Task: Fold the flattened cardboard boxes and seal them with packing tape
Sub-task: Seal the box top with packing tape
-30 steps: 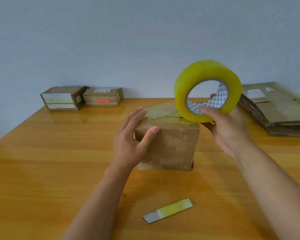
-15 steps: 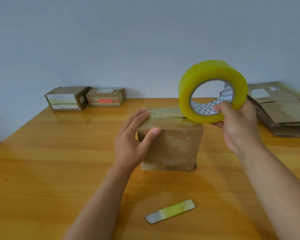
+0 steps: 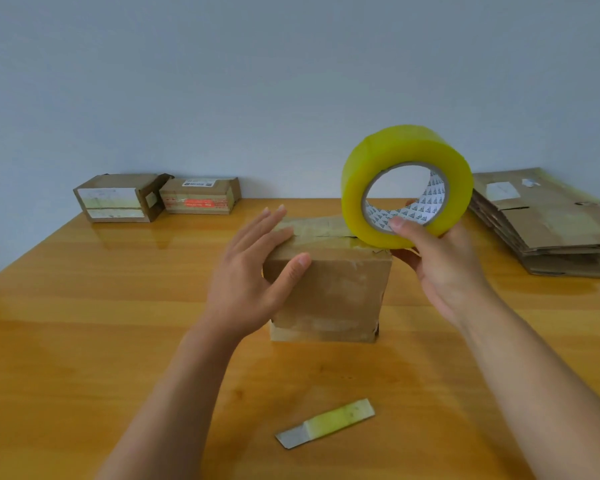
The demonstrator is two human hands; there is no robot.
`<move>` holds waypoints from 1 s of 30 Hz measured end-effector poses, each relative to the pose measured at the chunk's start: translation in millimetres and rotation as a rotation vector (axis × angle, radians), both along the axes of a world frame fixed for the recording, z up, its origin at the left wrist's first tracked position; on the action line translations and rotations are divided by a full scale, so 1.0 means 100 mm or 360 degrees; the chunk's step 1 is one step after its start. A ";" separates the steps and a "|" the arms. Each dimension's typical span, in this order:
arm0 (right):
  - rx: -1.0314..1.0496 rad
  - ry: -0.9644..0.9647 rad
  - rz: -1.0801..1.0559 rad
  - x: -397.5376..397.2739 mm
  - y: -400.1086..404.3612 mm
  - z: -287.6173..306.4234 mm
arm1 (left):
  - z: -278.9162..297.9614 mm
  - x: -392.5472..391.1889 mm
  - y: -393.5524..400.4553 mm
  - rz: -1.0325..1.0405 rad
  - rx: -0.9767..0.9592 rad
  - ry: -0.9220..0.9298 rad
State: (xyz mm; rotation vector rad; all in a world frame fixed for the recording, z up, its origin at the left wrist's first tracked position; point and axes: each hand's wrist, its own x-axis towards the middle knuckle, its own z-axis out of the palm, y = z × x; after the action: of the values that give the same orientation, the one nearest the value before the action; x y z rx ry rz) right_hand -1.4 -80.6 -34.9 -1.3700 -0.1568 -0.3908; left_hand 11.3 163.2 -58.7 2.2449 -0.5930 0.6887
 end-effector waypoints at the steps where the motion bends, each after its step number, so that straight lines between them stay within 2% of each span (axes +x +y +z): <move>1: -0.0010 0.0010 -0.0001 0.00 0.01 0.00 | 0.05 -0.02 0.00 0.0006 0.0120 -0.0022; 6: -0.0010 0.0029 -0.0035 0.01 0.07 0.02 | 0.24 -0.11 -0.10 0.0269 0.0693 -0.0086; 11: -0.0059 0.0072 -0.0038 0.08 0.19 0.00 | 0.25 -0.09 -0.05 0.0424 0.0825 -0.0139; 14: -0.0134 0.0062 -0.0056 0.11 0.28 -0.01 | 0.31 -0.15 -0.12 0.0474 0.0965 0.0054; 21: -0.0188 0.0055 -0.0101 0.14 0.27 -0.04 | 0.31 -0.19 -0.20 0.0512 0.1036 0.0144; 30: -0.0224 0.0077 -0.0152 0.13 0.30 -0.02 | 0.29 -0.18 -0.20 0.0512 0.0958 0.0215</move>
State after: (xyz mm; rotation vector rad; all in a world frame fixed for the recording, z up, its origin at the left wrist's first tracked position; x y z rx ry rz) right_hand 11.9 -50.3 -36.6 -1.5283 -0.0804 -0.4323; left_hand -6.8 142.8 -30.2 2.9666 -0.4078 0.5505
